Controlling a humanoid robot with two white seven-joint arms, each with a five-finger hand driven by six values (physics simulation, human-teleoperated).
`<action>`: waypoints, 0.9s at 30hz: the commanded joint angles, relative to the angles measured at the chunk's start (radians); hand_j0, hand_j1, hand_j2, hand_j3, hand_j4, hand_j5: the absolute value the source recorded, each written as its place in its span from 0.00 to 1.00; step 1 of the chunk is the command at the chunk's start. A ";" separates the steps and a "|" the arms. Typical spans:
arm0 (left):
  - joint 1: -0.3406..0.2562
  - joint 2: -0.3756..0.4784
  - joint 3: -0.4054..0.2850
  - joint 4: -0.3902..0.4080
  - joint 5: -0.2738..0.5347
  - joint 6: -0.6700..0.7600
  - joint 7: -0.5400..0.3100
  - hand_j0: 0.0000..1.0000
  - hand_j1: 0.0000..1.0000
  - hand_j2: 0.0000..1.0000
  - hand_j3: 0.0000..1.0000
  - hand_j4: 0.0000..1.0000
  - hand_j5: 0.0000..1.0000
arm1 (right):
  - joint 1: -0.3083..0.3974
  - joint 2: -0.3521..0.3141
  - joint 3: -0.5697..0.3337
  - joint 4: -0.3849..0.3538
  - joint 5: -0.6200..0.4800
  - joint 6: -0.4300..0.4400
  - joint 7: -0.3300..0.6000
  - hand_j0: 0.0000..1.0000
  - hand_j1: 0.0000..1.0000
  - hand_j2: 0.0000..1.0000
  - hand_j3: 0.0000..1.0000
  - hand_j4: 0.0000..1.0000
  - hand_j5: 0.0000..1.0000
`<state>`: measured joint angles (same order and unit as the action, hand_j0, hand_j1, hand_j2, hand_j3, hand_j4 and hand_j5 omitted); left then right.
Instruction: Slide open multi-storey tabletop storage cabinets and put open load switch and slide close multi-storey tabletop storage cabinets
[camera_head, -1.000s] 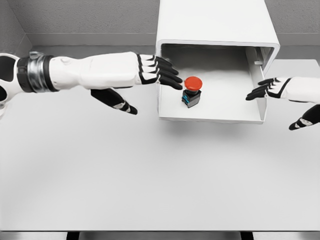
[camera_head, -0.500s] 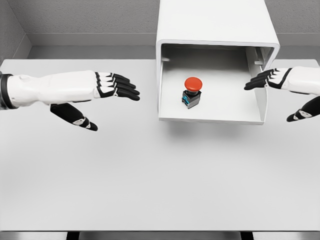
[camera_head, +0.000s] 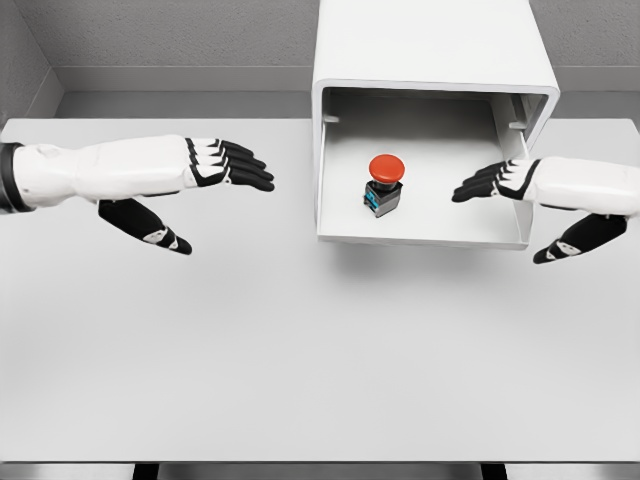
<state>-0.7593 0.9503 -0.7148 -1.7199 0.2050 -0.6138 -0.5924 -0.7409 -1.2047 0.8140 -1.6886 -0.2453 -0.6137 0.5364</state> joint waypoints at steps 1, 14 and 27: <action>0.000 -0.002 0.000 0.003 0.005 0.003 0.000 1.00 1.00 1.00 1.00 1.00 1.00 | 0.002 0.005 -0.001 -0.002 -0.008 0.003 -0.013 1.00 1.00 1.00 1.00 1.00 1.00; 0.002 0.004 0.002 0.003 0.007 0.003 0.000 1.00 1.00 1.00 1.00 1.00 1.00 | 0.028 0.054 0.001 -0.003 -0.008 0.003 -0.033 1.00 1.00 1.00 1.00 1.00 1.00; 0.003 0.008 0.002 0.003 0.007 0.003 0.000 1.00 1.00 1.00 1.00 1.00 1.00 | 0.025 0.094 0.001 0.009 0.008 0.003 -0.019 1.00 1.00 1.00 1.00 1.00 1.00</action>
<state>-0.7547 0.9571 -0.7142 -1.7164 0.2042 -0.6138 -0.5926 -0.7225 -1.1115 0.8146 -1.6823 -0.2320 -0.6133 0.5143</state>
